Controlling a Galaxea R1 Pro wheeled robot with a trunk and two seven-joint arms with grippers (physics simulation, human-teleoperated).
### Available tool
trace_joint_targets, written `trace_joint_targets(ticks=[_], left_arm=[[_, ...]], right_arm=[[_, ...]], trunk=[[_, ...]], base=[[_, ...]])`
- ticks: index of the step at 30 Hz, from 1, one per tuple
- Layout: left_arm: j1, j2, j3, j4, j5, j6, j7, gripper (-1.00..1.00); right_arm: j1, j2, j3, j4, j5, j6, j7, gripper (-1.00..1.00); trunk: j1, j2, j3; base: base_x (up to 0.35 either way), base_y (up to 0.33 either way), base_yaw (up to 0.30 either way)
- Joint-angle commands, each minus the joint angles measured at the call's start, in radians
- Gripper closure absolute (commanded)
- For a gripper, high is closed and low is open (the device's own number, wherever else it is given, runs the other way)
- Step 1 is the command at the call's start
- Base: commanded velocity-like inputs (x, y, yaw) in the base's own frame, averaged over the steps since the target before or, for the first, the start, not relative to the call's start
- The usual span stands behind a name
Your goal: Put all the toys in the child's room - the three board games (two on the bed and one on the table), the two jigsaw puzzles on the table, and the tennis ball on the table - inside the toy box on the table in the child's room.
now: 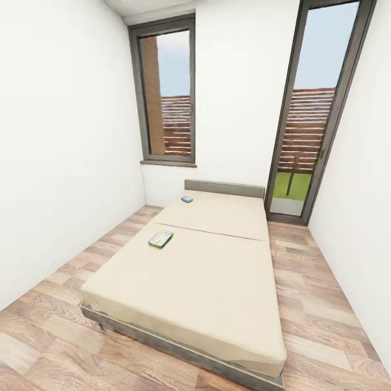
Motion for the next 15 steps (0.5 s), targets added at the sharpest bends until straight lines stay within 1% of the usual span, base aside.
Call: trace_joint_targets(ticks=[1, 12, 15], left_arm=[[0.000, 0.000, 0.000, 0.000, 0.000, -0.001, -0.001, -1.00], [-0.001, 0.000, 0.001, 0.000, 0.001, -0.003, -0.001, -1.00], [0.000, 0.000, 0.000, 0.000, 0.001, -0.003, -0.001, -1.00]], right_arm=[[0.001, 0.000, -0.001, -0.001, 0.001, -0.001, 0.000, -1.00], [0.001, 0.001, 0.000, -0.001, 0.002, -0.001, -0.001, -1.00], [0.000, 0.004, 0.001, -0.003, 0.003, -0.001, -0.001, -1.00]], trunk=[[0.000, 0.000, -0.001], [0.000, 0.000, -0.001], [-0.011, 0.021, 0.009]], base=[[0.000, 0.017, 0.209], [0.000, 0.006, 0.263], [0.000, 0.001, 0.287]])
